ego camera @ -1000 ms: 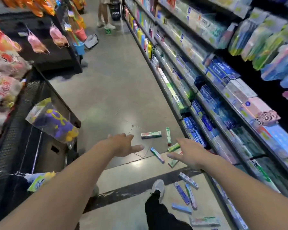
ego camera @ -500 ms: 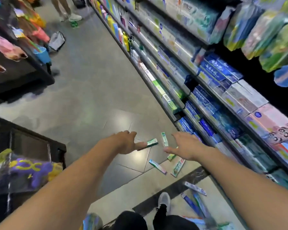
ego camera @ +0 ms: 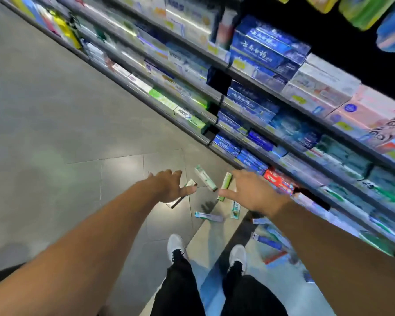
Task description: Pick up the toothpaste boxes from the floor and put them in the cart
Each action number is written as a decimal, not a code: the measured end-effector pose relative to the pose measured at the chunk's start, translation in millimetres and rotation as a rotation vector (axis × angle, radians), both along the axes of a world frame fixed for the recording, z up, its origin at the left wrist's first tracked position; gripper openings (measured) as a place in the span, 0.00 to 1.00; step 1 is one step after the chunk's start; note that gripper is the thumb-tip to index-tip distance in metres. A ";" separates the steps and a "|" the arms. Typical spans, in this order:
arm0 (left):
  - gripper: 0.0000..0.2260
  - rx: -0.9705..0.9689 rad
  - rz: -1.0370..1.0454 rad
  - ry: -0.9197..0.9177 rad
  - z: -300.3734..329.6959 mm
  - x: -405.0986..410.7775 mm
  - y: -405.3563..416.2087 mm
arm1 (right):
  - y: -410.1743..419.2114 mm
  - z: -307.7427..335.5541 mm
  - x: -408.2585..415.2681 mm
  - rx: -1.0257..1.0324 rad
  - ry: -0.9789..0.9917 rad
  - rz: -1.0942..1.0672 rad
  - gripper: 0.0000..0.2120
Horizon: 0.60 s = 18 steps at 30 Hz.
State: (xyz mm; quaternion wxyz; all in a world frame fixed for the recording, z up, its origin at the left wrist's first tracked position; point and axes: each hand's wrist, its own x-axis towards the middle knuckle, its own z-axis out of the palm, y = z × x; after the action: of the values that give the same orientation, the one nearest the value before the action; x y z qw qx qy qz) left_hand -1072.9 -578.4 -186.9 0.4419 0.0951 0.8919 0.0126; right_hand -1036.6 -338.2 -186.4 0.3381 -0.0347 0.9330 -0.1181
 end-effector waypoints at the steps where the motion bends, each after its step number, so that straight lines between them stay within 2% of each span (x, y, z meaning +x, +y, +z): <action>1: 0.41 0.010 -0.010 -0.004 -18.0 -5.9 -0.6 | -0.4 -17.0 -0.3 0.002 0.001 -0.031 0.39; 6: 0.38 0.065 0.020 -0.022 -136.1 -16.7 2.4 | 2.8 -131.9 9.6 0.043 -0.040 -0.108 0.34; 12: 0.35 0.005 -0.023 0.009 -337.8 -10.6 4.8 | -3.6 -332.9 29.0 0.078 -0.073 -0.107 0.34; 14: 0.33 -0.025 -0.080 0.033 -365.8 -11.9 2.2 | -9.3 -365.9 30.5 0.099 -0.109 -0.112 0.29; 16: 0.33 -0.032 -0.127 0.038 -472.1 -11.8 2.6 | -21.5 -474.4 48.1 0.123 -0.131 -0.124 0.26; 18: 0.32 -0.038 -0.110 0.024 -504.6 -22.8 -4.1 | -29.9 -511.9 52.9 0.103 -0.169 -0.105 0.26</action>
State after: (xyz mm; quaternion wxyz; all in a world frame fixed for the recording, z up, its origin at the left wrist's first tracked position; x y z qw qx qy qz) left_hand -1095.8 -582.5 -691.5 0.4327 0.1359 0.8907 -0.0297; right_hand -983.7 -368.1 -698.3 0.4103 0.0417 0.9065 -0.0902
